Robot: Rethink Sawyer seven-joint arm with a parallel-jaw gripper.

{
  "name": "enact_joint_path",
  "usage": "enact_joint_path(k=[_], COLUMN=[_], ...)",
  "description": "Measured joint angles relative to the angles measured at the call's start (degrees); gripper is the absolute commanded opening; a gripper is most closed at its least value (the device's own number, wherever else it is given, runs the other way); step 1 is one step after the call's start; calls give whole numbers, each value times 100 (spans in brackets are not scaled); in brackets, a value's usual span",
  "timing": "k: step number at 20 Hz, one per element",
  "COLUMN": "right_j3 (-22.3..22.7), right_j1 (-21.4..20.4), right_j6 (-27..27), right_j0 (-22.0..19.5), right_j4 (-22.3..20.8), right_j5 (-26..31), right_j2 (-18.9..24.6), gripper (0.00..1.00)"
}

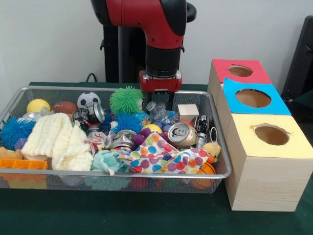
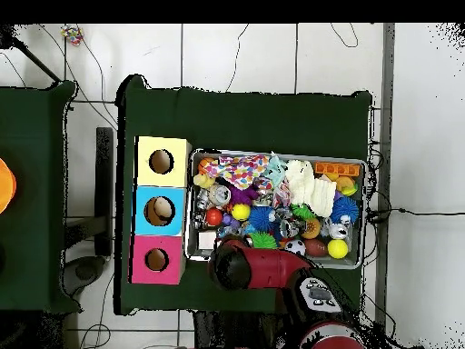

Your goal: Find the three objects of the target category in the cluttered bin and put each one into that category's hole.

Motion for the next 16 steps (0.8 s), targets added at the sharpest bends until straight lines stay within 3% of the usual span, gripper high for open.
enact_joint_path(k=[16], right_j3=[70], right_j1=[-252], right_j6=[0], right_j0=[10], right_j4=[5], right_j5=[-4], right_j2=[42], gripper=[0])
